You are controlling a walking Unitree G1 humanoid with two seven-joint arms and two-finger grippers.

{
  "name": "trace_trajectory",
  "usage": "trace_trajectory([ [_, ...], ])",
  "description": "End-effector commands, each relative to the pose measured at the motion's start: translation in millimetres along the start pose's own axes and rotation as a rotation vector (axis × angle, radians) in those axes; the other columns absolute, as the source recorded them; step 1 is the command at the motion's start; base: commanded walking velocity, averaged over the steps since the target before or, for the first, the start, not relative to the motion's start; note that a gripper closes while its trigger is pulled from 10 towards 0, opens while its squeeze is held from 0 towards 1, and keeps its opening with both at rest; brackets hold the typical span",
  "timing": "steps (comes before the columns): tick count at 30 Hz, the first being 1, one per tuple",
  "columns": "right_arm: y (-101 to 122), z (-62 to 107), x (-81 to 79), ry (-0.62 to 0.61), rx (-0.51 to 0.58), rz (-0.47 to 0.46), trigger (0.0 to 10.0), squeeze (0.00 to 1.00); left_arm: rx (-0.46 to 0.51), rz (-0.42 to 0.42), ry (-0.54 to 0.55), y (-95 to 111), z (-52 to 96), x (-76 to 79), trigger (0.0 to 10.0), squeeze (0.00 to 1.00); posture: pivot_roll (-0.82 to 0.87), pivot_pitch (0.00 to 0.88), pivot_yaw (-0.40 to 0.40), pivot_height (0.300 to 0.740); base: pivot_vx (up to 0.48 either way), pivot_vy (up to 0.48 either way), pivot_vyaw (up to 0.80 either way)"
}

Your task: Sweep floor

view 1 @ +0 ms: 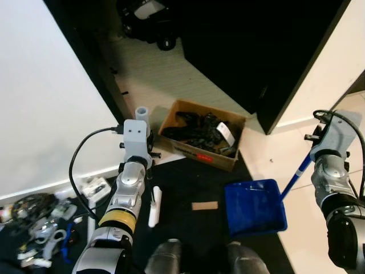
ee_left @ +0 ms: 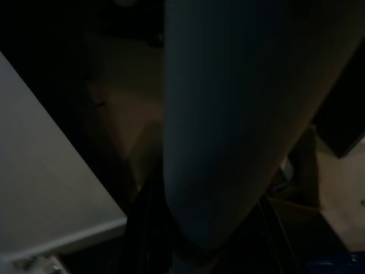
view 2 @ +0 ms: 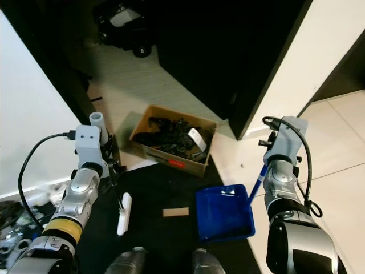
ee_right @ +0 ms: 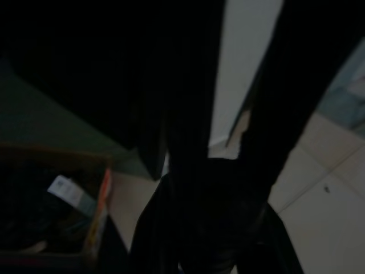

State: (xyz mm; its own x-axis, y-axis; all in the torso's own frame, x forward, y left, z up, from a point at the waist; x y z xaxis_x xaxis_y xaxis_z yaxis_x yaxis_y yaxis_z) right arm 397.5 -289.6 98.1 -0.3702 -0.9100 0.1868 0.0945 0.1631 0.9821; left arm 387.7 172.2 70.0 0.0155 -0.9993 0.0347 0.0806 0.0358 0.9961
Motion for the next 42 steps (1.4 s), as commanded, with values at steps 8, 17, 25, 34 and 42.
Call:
trace_trajectory([
  [8, 1, 0.0, 9.2, -0.016, 0.017, 0.014, 10.0, 0.00, -0.063, 0.034, 0.036, -19, 5.8, -5.0, 10.0, 0.00, 0.00, 0.158, -0.002, 0.740, 0.000, 0.000, 0.00],
  [17, 2, 0.2, 4.2, -0.001, 0.021, 0.024, 10.0, 0.00, -0.083, -0.011, 0.020, -21, 4.6, -6.1, 10.0, 0.00, -0.01, 0.161, -0.004, 0.740, 0.000, 0.000, 0.00],
  [25, 11, -2.9, -4.3, 0.013, 0.038, 0.035, 10.0, 0.00, -0.040, -0.069, -0.011, -7, -4.3, -2.6, 10.0, 0.00, 0.00, 0.195, -0.011, 0.740, 0.000, 0.000, 0.00],
  [34, 8, -1.1, -14.6, 0.021, 0.023, -0.002, 10.0, 0.00, 0.053, -0.076, -0.025, 24, -15.1, -3.9, 10.0, 0.00, 0.04, 0.274, -0.013, 0.740, 0.000, 0.000, 0.00],
  [42, -5, 9.1, -32.9, 0.059, -0.004, -0.149, 10.0, 0.00, 0.093, -0.078, -0.045, 37, -20.7, -2.6, 10.0, 0.00, 0.06, 0.291, -0.007, 0.740, 0.000, 0.000, 0.00],
])
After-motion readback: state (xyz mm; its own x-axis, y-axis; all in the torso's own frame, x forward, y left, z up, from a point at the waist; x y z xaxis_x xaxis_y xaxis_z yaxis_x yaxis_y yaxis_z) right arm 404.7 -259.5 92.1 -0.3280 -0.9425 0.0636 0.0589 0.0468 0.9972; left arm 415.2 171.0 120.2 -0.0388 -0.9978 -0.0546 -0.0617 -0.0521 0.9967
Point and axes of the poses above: a point about 5 cm out from each wrist's last joint towards the gripper, its own z axis pointing back from the gripper into the wrist, its own y axis along the axis of the wrist's last joint, x = y × z, the point moved 6 cm from there along -z, pointing out of the wrist towards the gripper, and after that the axes turned 6 degrees about z, right-handed, at the moved point
